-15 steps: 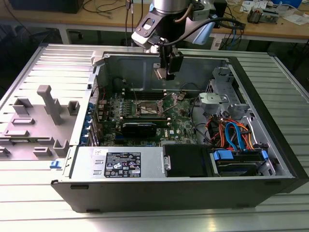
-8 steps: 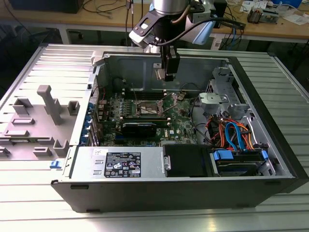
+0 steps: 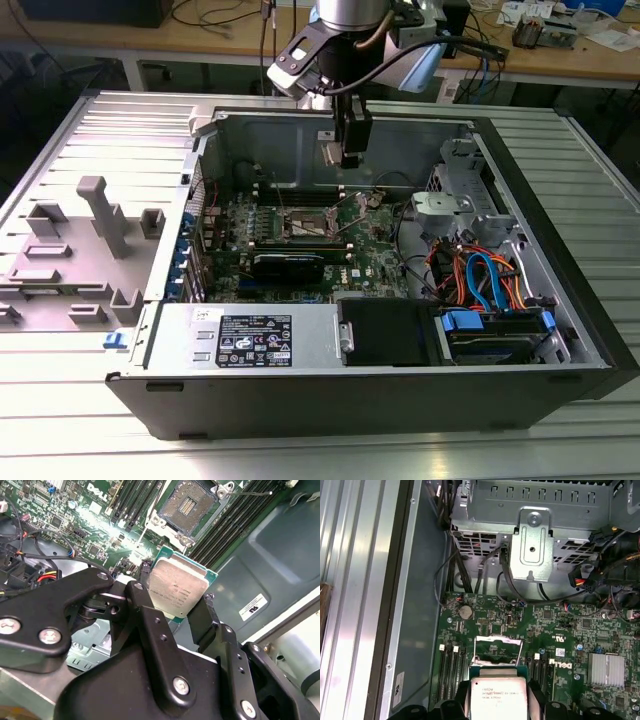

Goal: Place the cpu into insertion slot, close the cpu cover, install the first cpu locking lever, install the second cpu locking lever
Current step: 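Place the cpu into insertion slot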

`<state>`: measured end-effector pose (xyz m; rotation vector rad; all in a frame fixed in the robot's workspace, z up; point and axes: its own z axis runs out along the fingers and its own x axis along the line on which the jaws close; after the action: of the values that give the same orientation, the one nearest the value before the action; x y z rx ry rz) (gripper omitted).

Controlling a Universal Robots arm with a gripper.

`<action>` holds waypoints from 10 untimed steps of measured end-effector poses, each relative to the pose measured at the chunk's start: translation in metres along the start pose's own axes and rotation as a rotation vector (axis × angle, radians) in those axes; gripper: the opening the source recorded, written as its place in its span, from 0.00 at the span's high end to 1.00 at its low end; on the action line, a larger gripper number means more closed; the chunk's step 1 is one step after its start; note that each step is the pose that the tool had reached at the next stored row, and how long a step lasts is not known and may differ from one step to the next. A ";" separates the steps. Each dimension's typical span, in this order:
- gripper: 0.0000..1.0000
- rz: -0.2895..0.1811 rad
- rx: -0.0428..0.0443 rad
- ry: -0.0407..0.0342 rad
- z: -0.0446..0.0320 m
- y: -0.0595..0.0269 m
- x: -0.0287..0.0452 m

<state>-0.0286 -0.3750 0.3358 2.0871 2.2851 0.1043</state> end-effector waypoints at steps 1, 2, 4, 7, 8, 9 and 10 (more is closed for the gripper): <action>0.45 0.016 -0.0001 -0.0013 0.0005 -0.0001 0.0000; 0.45 0.031 -0.0002 -0.0026 0.0010 -0.0001 -0.0001; 0.45 0.078 -0.0007 -0.0064 0.0021 -0.0002 -0.0001; 0.45 0.111 -0.0009 -0.0091 0.0027 -0.0003 -0.0001; 0.45 0.112 -0.0010 -0.0092 0.0027 -0.0003 -0.0001; 0.45 0.112 -0.0010 -0.0092 0.0028 -0.0003 -0.0001; 0.45 0.113 -0.0011 -0.0091 0.0029 -0.0003 -0.0001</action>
<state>-0.0287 -0.3750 0.3329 2.2104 2.1612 0.0998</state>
